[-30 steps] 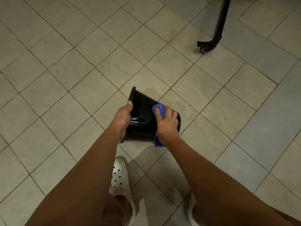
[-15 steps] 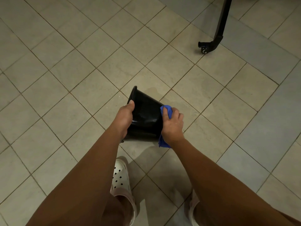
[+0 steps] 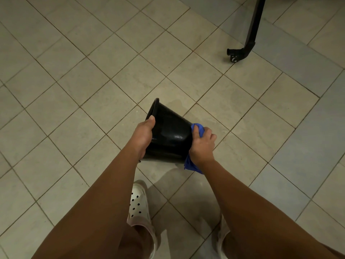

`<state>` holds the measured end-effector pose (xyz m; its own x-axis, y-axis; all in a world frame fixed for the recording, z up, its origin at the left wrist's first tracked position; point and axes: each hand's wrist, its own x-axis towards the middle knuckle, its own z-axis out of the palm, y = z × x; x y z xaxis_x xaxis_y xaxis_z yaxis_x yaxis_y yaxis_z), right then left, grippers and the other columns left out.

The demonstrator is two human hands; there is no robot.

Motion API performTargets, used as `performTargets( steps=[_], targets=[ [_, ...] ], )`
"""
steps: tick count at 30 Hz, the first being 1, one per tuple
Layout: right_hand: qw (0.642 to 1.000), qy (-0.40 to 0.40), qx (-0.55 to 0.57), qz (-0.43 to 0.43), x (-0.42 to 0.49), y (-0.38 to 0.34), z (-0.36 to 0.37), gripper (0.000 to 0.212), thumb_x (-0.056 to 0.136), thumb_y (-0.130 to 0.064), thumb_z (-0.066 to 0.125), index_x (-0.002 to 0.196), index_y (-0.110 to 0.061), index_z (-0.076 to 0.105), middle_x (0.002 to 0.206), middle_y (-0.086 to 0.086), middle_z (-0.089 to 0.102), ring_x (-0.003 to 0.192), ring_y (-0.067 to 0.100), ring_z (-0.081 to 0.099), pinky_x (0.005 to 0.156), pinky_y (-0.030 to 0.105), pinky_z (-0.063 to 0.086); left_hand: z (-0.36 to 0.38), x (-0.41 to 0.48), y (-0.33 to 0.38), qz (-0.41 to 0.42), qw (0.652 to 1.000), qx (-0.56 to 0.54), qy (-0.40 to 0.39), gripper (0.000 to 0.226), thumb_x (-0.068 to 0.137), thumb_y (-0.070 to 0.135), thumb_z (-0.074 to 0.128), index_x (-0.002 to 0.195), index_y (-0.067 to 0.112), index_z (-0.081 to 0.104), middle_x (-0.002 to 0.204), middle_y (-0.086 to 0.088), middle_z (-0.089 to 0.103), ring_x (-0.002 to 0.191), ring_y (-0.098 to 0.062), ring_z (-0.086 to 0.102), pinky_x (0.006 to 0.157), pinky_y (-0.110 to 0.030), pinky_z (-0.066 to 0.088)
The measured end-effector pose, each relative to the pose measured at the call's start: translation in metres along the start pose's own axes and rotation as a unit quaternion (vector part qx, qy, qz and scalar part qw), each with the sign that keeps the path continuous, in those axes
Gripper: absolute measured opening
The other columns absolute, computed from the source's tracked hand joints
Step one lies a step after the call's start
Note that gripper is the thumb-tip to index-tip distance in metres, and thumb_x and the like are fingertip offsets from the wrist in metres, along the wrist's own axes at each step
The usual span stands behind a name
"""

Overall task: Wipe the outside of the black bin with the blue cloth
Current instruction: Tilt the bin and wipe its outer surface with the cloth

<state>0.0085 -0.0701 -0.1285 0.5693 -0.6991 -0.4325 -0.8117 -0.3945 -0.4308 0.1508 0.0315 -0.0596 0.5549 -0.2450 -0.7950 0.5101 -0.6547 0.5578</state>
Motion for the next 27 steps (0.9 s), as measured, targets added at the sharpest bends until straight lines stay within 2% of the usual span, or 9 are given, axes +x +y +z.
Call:
performTargets(
  steps=[2, 4, 7, 10, 15, 20, 23, 25, 27],
  targets=[
    [0.999, -0.017, -0.008, 0.047, -0.001, 0.002, -0.002, 0.074, 0.086, -0.021, 0.058, 0.145, -0.023, 0.013, 0.142, 0.014, 0.011, 0.123, 0.030, 0.020, 0.104, 0.039, 0.029, 0.001, 0.000, 0.001, 0.006, 1.000, 0.006, -0.009, 0.057, 0.103, 0.053, 0.033, 0.145, 0.017, 0.045, 0.137, -0.011, 0.054, 0.128, -0.033, 0.049, 0.113, -0.051, 0.036],
    [0.998, -0.016, -0.010, 0.059, -0.006, -0.002, -0.001, 0.081, 0.083, -0.018, 0.062, 0.145, -0.021, 0.010, 0.143, 0.014, 0.009, 0.122, 0.030, 0.021, 0.105, 0.039, 0.030, -0.001, 0.001, 0.002, 0.002, 1.000, 0.009, -0.023, 0.059, 0.101, 0.057, 0.036, 0.144, 0.018, 0.047, 0.138, -0.012, 0.055, 0.129, -0.034, 0.049, 0.114, -0.052, 0.034],
    [0.999, 0.016, -0.028, 0.000, -0.013, -0.011, 0.007, 0.084, 0.081, -0.010, 0.061, 0.147, -0.019, 0.011, 0.144, 0.015, 0.009, 0.123, 0.030, 0.020, 0.106, 0.038, 0.029, -0.007, 0.001, 0.002, -0.015, 0.999, 0.001, -0.046, 0.068, 0.093, 0.065, 0.041, 0.143, 0.019, 0.049, 0.138, -0.014, 0.057, 0.127, -0.036, 0.052, 0.112, -0.056, 0.036],
    [0.998, 0.017, -0.028, -0.059, -0.008, -0.011, 0.007, 0.081, 0.082, -0.009, 0.058, 0.148, -0.020, 0.011, 0.145, 0.013, 0.009, 0.126, 0.030, 0.017, 0.109, 0.037, 0.022, -0.013, 0.001, -0.001, -0.018, 0.996, -0.032, -0.077, 0.059, 0.098, 0.058, 0.043, 0.138, 0.016, 0.052, 0.129, -0.016, 0.062, 0.118, -0.036, 0.059, 0.106, -0.055, 0.042],
    [0.999, -0.006, 0.002, 0.045, 0.000, -0.003, -0.003, 0.074, 0.085, -0.015, 0.055, 0.146, -0.022, 0.014, 0.144, 0.013, 0.010, 0.124, 0.031, 0.020, 0.106, 0.038, 0.029, -0.013, -0.001, 0.001, -0.011, 0.991, -0.050, -0.122, 0.045, 0.102, 0.047, 0.044, 0.132, 0.016, 0.057, 0.122, -0.018, 0.066, 0.112, -0.036, 0.063, 0.096, -0.050, 0.049],
    [0.999, -0.007, 0.024, 0.045, -0.007, 0.001, 0.003, 0.072, 0.086, -0.013, 0.055, 0.146, -0.022, 0.016, 0.144, 0.012, 0.012, 0.127, 0.029, 0.017, 0.107, 0.037, 0.028, -0.015, 0.001, 0.004, 0.010, 0.991, -0.062, -0.122, 0.039, 0.104, 0.036, 0.039, 0.138, 0.028, 0.055, 0.135, -0.012, 0.061, 0.122, -0.036, 0.057, 0.108, -0.058, 0.040],
    [1.000, 0.003, -0.003, 0.026, -0.014, 0.005, 0.009, 0.072, 0.088, -0.015, 0.054, 0.146, -0.021, 0.013, 0.143, 0.014, 0.012, 0.125, 0.029, 0.019, 0.106, 0.038, 0.030, -0.009, -0.003, 0.012, 0.006, 0.992, -0.055, -0.111, 0.048, 0.100, 0.050, 0.039, 0.141, 0.027, 0.053, 0.131, -0.011, 0.063, 0.119, -0.035, 0.059, 0.109, -0.057, 0.040],
    [1.000, 0.002, -0.015, 0.024, -0.015, 0.006, 0.009, 0.073, 0.088, -0.015, 0.054, 0.147, -0.022, 0.012, 0.143, 0.014, 0.012, 0.124, 0.028, 0.020, 0.105, 0.038, 0.032, -0.006, -0.005, 0.015, -0.023, 0.995, -0.039, -0.090, 0.069, 0.093, 0.067, 0.041, 0.142, 0.019, 0.049, 0.130, -0.014, 0.062, 0.119, -0.037, 0.059, 0.109, -0.057, 0.041],
    [1.000, -0.001, -0.023, 0.021, -0.014, 0.008, 0.008, 0.072, 0.088, -0.017, 0.055, 0.146, -0.023, 0.013, 0.143, 0.013, 0.012, 0.123, 0.029, 0.022, 0.104, 0.038, 0.034, -0.004, -0.004, 0.016, -0.037, 0.996, -0.029, -0.077, 0.073, 0.092, 0.069, 0.042, 0.144, 0.018, 0.046, 0.134, -0.015, 0.059, 0.121, -0.037, 0.057, 0.110, -0.057, 0.039]
  ],
)
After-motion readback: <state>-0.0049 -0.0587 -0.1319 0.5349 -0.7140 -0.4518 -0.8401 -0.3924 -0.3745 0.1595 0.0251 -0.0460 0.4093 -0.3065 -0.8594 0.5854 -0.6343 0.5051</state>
